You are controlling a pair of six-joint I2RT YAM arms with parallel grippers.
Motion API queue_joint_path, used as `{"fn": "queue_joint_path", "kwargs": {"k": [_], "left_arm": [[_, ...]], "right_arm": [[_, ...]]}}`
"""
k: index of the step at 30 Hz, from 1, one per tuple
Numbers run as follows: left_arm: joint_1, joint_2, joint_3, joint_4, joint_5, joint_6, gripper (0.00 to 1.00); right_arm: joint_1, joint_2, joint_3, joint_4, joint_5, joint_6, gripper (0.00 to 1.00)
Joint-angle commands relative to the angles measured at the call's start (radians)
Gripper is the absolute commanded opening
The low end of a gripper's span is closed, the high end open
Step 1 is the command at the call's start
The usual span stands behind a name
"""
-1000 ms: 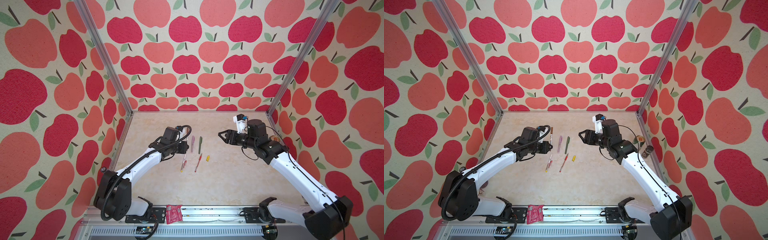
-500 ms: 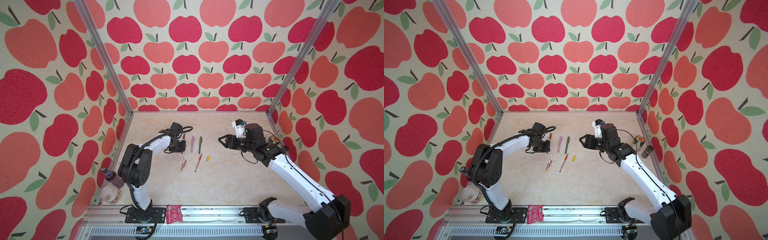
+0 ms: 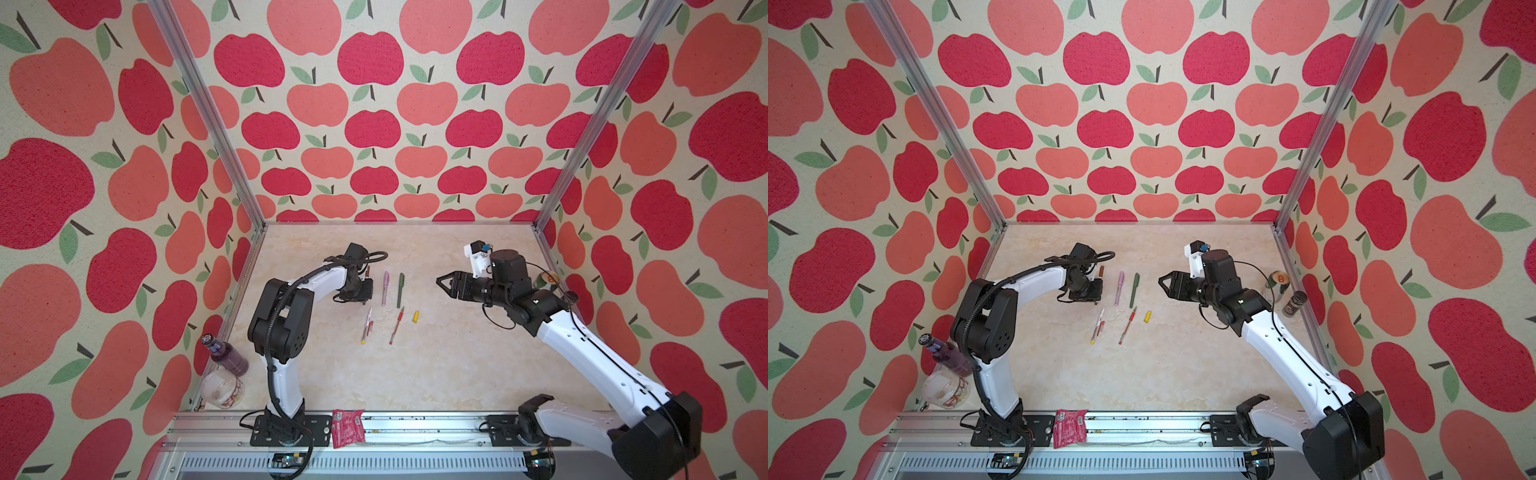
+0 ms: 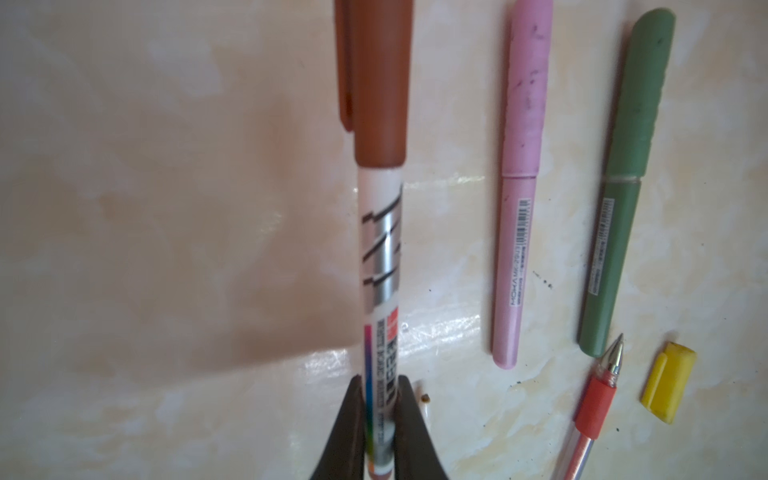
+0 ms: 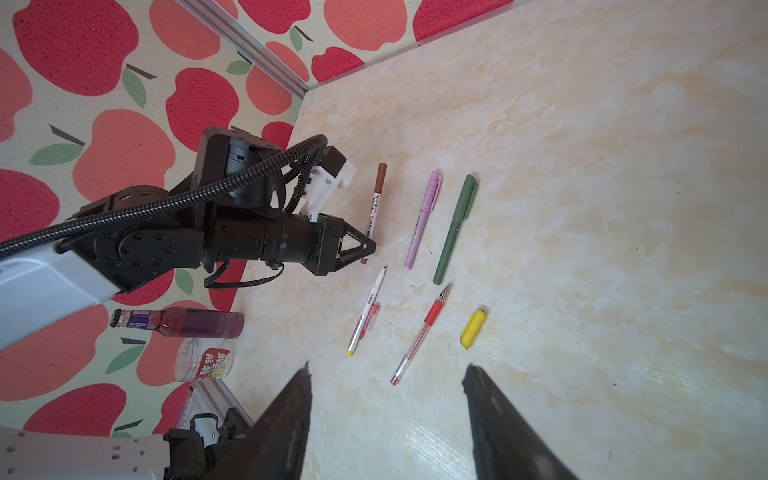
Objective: Insert the pens into the pen caps
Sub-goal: 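Lower the capped white marker to the table and release it with the left gripper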
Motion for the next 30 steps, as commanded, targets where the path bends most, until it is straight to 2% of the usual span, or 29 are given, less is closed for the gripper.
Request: {"fn": "queue_joint_path", "kwargs": {"k": [1,6,12,23,30], "left_arm": [[0.004,0.034,0.035,0.005,-0.027,0.003,0.0],[0.002,0.064,0.065,0.001,-0.033,0.001,0.02],[-0.003,0.094,0.097,-0.017,-0.039,0.004,0.09],[-0.005,0.114,0.106,-0.023,-0.043,0.006,0.16],[-0.006,0.114,0.106,-0.021,-0.045,0.006,0.25]], "right_arm": [[-0.004,-0.015,-0.029,0.034,-0.018,0.029,0.62],[0.001,-0.015,-0.051,0.052,-0.018,0.043,0.61],[0.001,-0.019,-0.051,0.047,-0.012,0.039,0.61],[0.002,-0.009,-0.045,0.047,-0.013,0.033,0.61],[0.002,-0.009,-0.048,0.045,-0.017,0.029,0.61]]}}
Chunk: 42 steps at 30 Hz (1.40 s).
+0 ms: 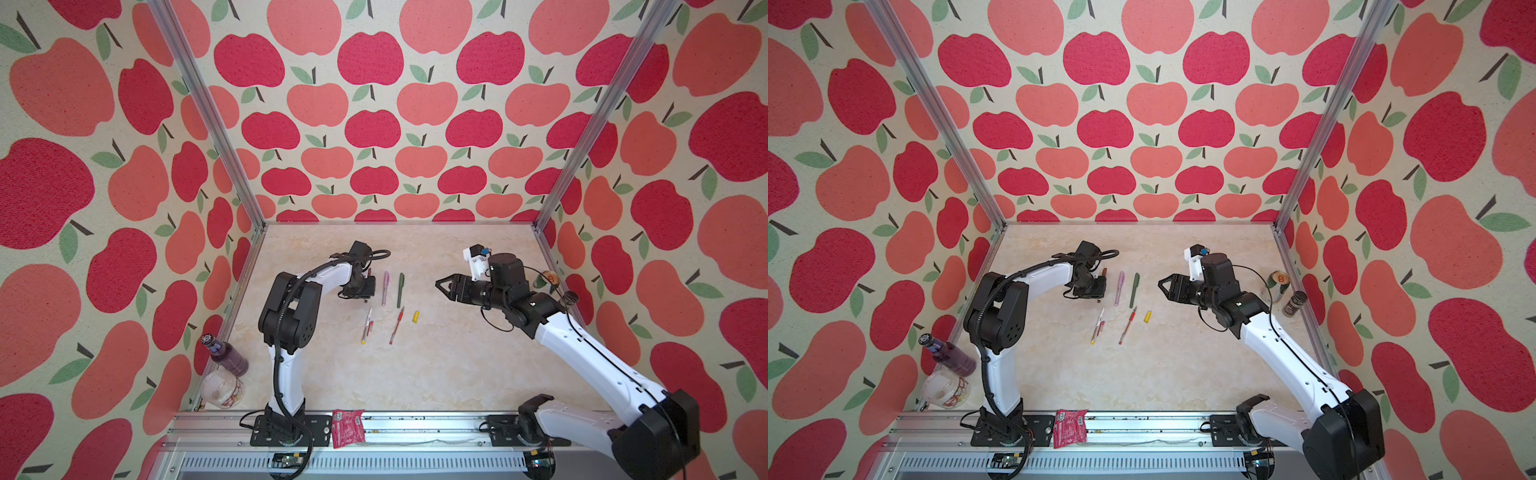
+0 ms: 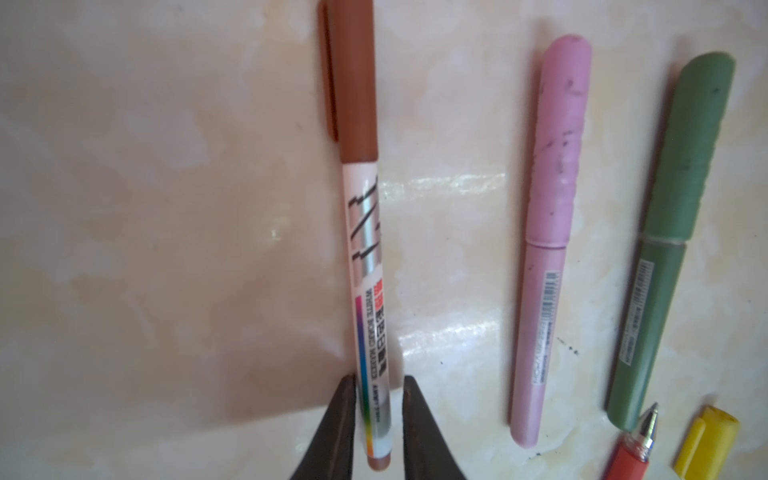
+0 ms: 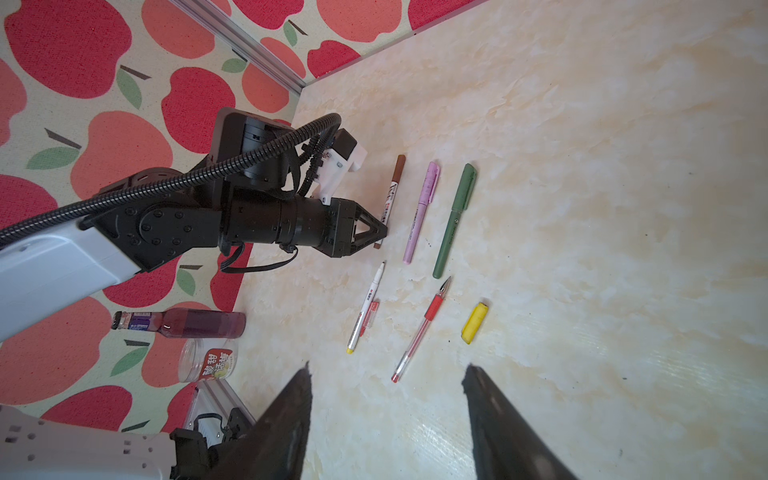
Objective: Insert the pens into the pen caps
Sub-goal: 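Lower the capped white marker to the table and release it with the left gripper, then move the left gripper to the red gel pen and grasp it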
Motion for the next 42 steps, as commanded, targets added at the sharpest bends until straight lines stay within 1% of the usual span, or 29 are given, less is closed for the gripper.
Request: {"fn": "queue_joint_path", "kwargs": {"k": [1,10,11,13,15,18,22,25,27,31,34,36,42], "left_arm": [[-0.002,0.023,0.023,-0.021,-0.018,0.006,0.25],[-0.002,0.012,0.033,-0.024,-0.027,0.007,0.25],[-0.005,-0.004,0.03,-0.02,-0.033,0.01,0.28],[-0.015,-0.057,0.019,-0.001,-0.041,0.024,0.32],[-0.032,-0.145,-0.001,0.034,-0.042,0.046,0.39],[-0.062,-0.269,-0.017,0.044,-0.04,0.079,0.45],[-0.083,-0.421,-0.078,0.018,-0.029,0.075,0.5],[-0.099,-0.529,-0.172,-0.004,-0.027,0.051,0.51],[-0.127,-0.593,-0.238,-0.027,-0.048,0.035,0.52],[-0.203,-0.669,-0.346,-0.045,-0.078,-0.029,0.53],[-0.272,-0.678,-0.414,0.006,-0.077,-0.092,0.55],[-0.31,-0.642,-0.431,0.038,-0.077,-0.124,0.55],[-0.413,-0.466,-0.366,0.05,-0.123,-0.141,0.57]], "right_arm": [[0.001,-0.01,-0.004,0.012,-0.009,0.005,0.61],[0.001,-0.013,-0.007,0.011,-0.012,0.001,0.61],[0.001,-0.014,-0.007,0.009,-0.012,0.0,0.61],[0.001,-0.015,-0.008,0.006,-0.011,-0.003,0.62],[0.002,-0.016,-0.01,0.002,-0.008,-0.006,0.62],[0.001,-0.015,-0.013,0.001,-0.004,-0.01,0.62],[0.002,-0.008,-0.025,-0.004,0.014,-0.018,0.62],[0.004,0.001,-0.036,-0.018,0.038,-0.028,0.62],[0.008,0.006,-0.047,-0.028,0.052,-0.039,0.62],[0.014,0.024,-0.067,-0.038,0.068,-0.048,0.62],[0.018,0.04,-0.084,-0.03,0.073,-0.042,0.62],[0.019,0.044,-0.097,-0.02,0.078,-0.032,0.62],[0.019,0.029,-0.104,-0.02,0.088,-0.029,0.62]]}}
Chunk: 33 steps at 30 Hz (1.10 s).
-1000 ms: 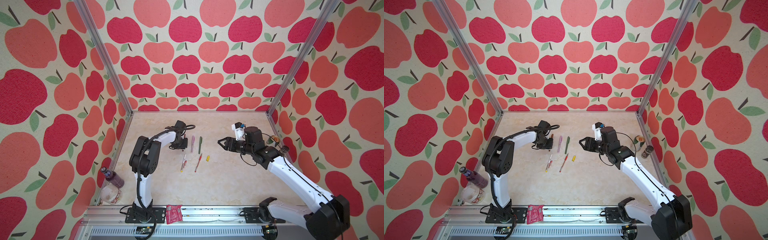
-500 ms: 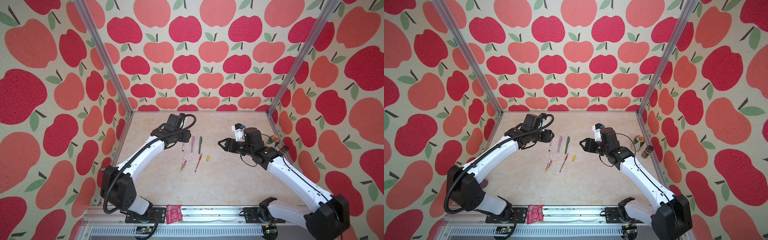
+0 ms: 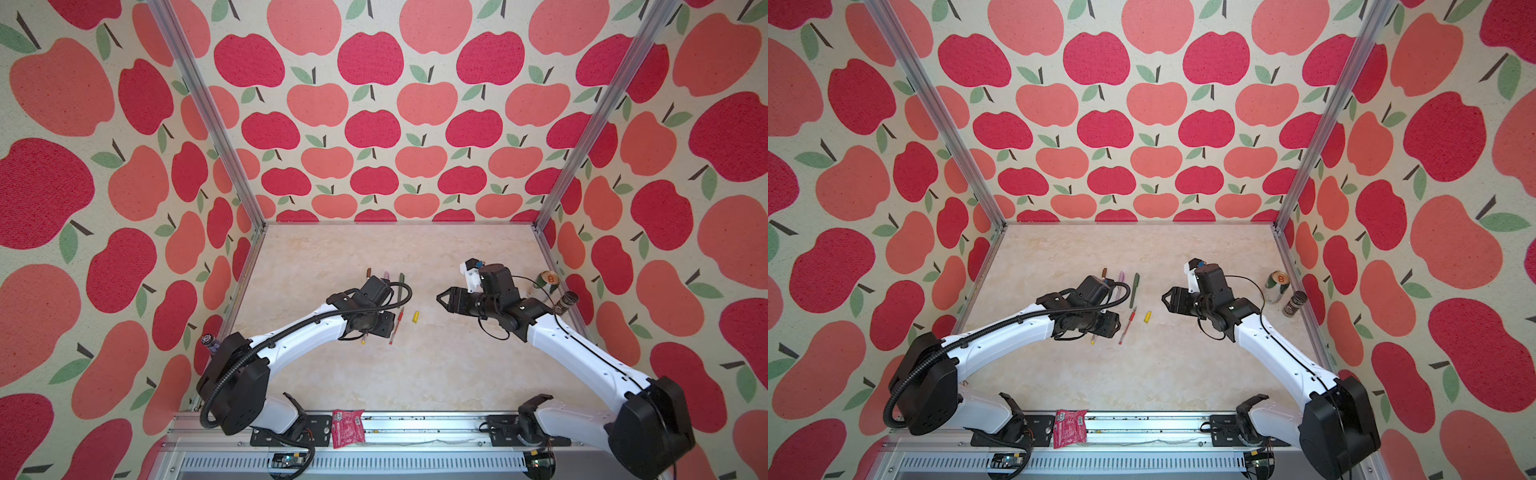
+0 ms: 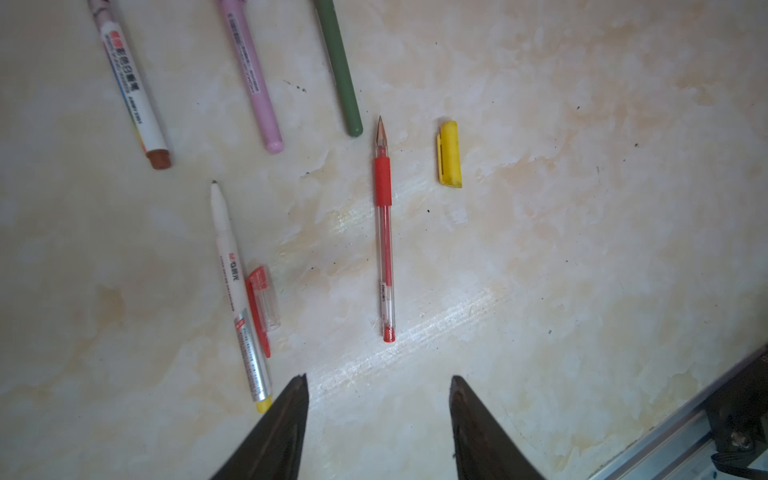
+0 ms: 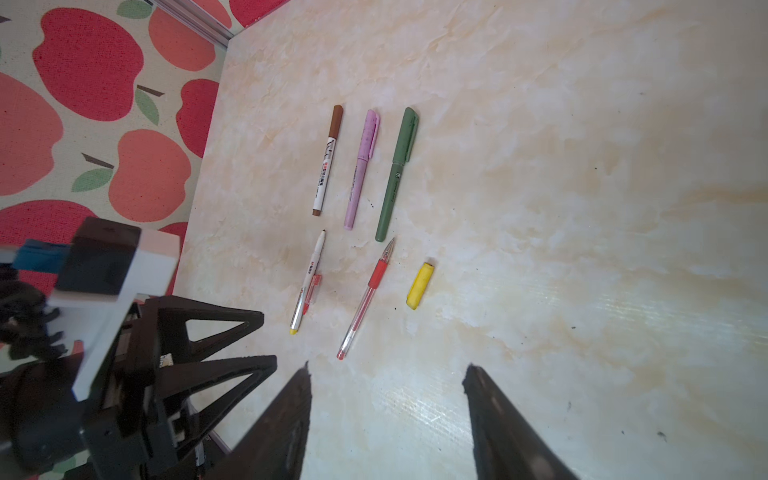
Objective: Insert the pens into the pen caps
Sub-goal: 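Move the left gripper to the red gel pen and grasp it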
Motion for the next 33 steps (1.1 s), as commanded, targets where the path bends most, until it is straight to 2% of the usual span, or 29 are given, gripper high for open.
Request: {"fn": "queue_joint_path", "kwargs": {"k": [1,10,14,18,27,33], "left_arm": [[-0.039,0.092,0.054,0.011,-0.051,-0.032,0.57],[-0.054,0.308,0.152,0.031,-0.058,-0.033,0.55],[-0.054,0.38,0.199,0.0,-0.083,-0.011,0.52],[-0.053,0.424,0.222,-0.029,-0.103,0.0,0.44],[-0.053,0.43,0.226,-0.058,-0.108,0.005,0.13],[-0.055,0.376,0.196,-0.052,-0.062,0.012,0.06]], "right_arm": [[0.007,-0.016,-0.002,-0.014,0.019,-0.01,0.62],[0.006,-0.061,-0.002,-0.032,0.027,-0.016,0.62],[0.005,-0.075,0.002,-0.047,0.032,-0.028,0.62],[-0.002,-0.083,0.006,-0.057,0.032,-0.036,0.63],[-0.013,-0.084,0.016,-0.056,0.03,-0.041,0.63],[-0.016,-0.08,0.026,-0.057,0.029,-0.043,0.63]]}}
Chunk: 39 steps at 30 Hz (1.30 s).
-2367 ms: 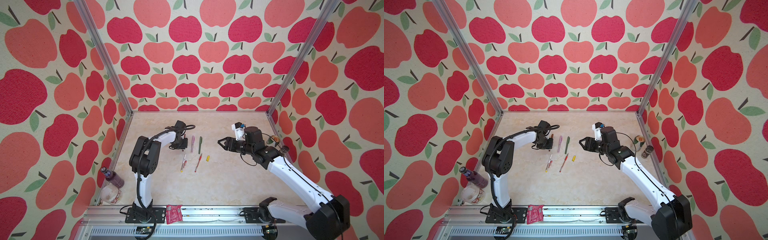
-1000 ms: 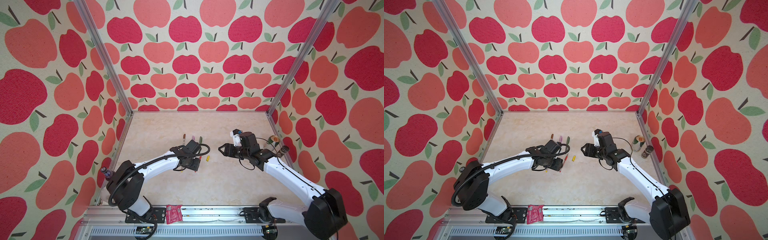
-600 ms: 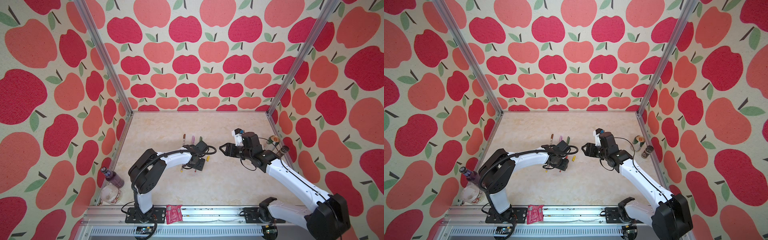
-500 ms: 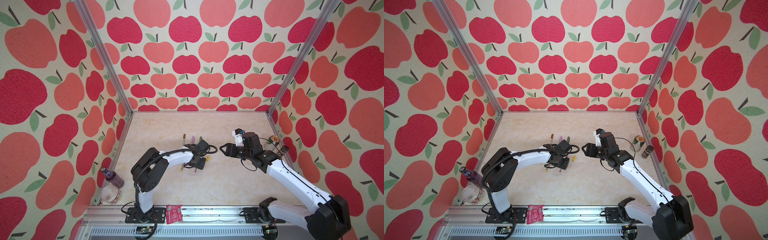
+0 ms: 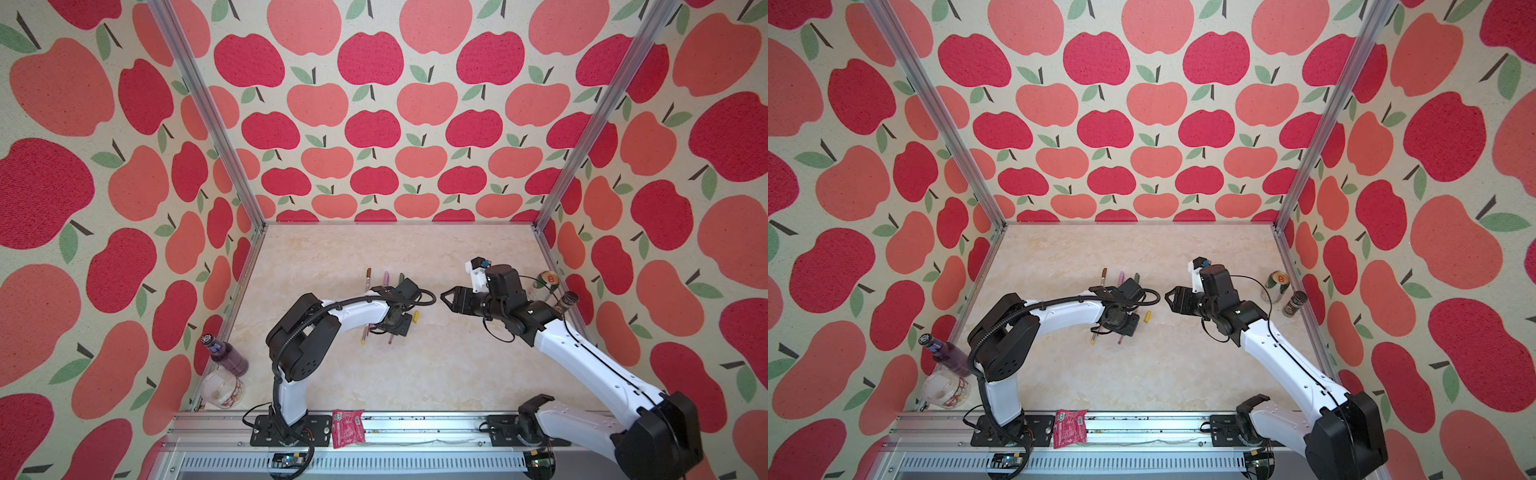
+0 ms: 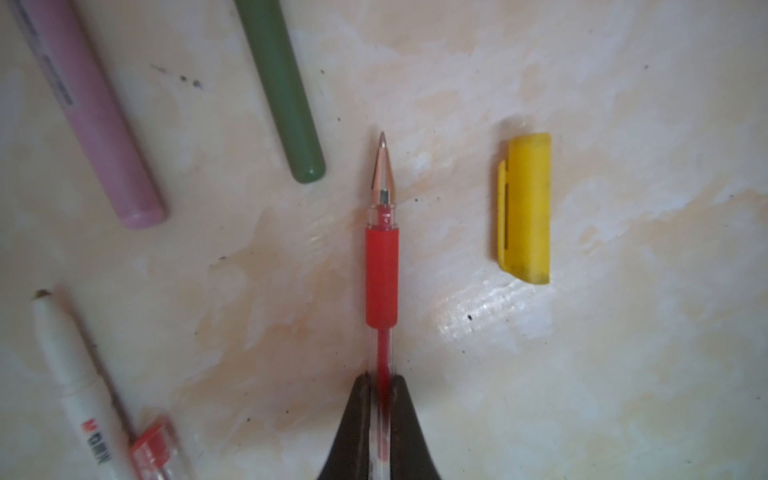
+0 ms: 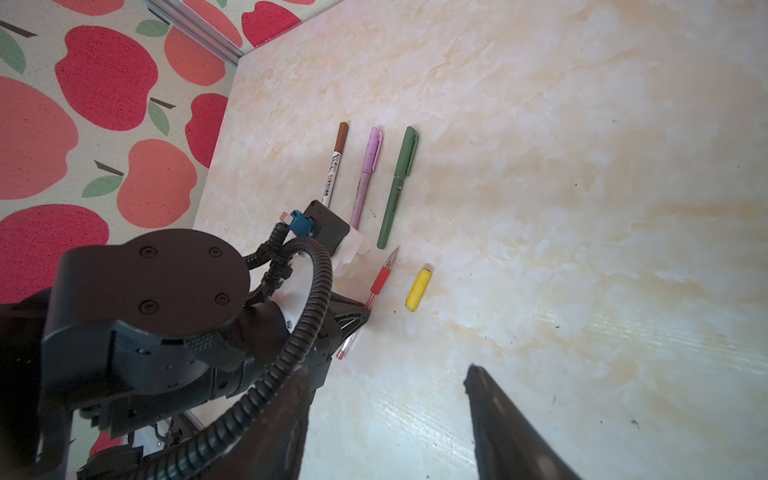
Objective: Insert the pens into the pen caps
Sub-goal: 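Move the left gripper to the red gel pen and grasp it, then lift the red gel pen upright with the left gripper while the right gripper approaches it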
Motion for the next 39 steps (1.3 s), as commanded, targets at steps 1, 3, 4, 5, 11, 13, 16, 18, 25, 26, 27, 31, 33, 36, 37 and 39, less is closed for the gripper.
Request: {"fn": "queue_joint_path", "kwargs": {"k": [1,3,4,5,11,13,16,18,25,26,27,31,33,36,37,39], "left_arm": [[-0.003,-0.055,-0.04,-0.036,0.053,0.012,0.05],[-0.002,-0.121,-0.063,-0.016,0.091,0.025,0.05],[0.001,-0.158,-0.075,0.002,0.117,0.038,0.05],[0.005,-0.205,-0.09,0.021,0.143,0.049,0.05],[0.109,-0.439,-0.212,0.285,0.431,0.024,0.05],[0.147,-0.483,-0.273,0.436,0.563,-0.026,0.05],[0.18,-0.505,-0.335,0.61,0.692,-0.103,0.05],[0.183,-0.5,-0.355,0.688,0.735,-0.139,0.05],[0.17,-0.487,-0.387,0.822,0.795,-0.203,0.05],[0.165,-0.488,-0.39,0.823,0.798,-0.196,0.05],[0.161,-0.489,-0.391,0.824,0.799,-0.192,0.05],[0.152,-0.483,-0.393,0.812,0.802,-0.181,0.05],[0.148,-0.483,-0.396,0.811,0.795,-0.178,0.05],[0.147,-0.486,-0.399,0.814,0.786,-0.178,0.05],[0.146,-0.485,-0.399,0.816,0.782,-0.178,0.05],[0.147,-0.485,-0.399,0.816,0.777,-0.178,0.05]], "right_arm": [[-0.008,-0.012,0.032,-0.031,0.009,-0.029,0.63],[-0.009,-0.018,0.04,-0.039,0.008,-0.034,0.63],[-0.01,-0.025,0.044,-0.039,0.007,-0.036,0.63],[-0.011,-0.032,0.047,-0.035,0.003,-0.037,0.63],[-0.012,-0.097,0.028,0.064,-0.064,-0.007,0.63],[-0.011,-0.128,0.002,0.12,-0.103,0.026,0.63],[-0.007,-0.14,-0.018,0.192,-0.158,0.063,0.64],[0.005,-0.123,-0.015,0.216,-0.18,0.076,0.64],[0.053,-0.021,-0.003,0.27,-0.153,0.099,0.65],[0.059,-0.004,-0.003,0.28,-0.146,0.104,0.65],[0.062,0.011,-0.005,0.291,-0.145,0.109,0.65],[0.085,0.066,0.003,0.325,-0.145,0.121,0.64],[0.096,0.082,0.012,0.333,-0.144,0.123,0.62],[0.107,0.097,0.018,0.34,-0.14,0.126,0.57],[0.11,0.1,0.021,0.343,-0.141,0.129,0.54],[0.115,0.106,0.022,0.346,-0.139,0.133,0.46]]}}
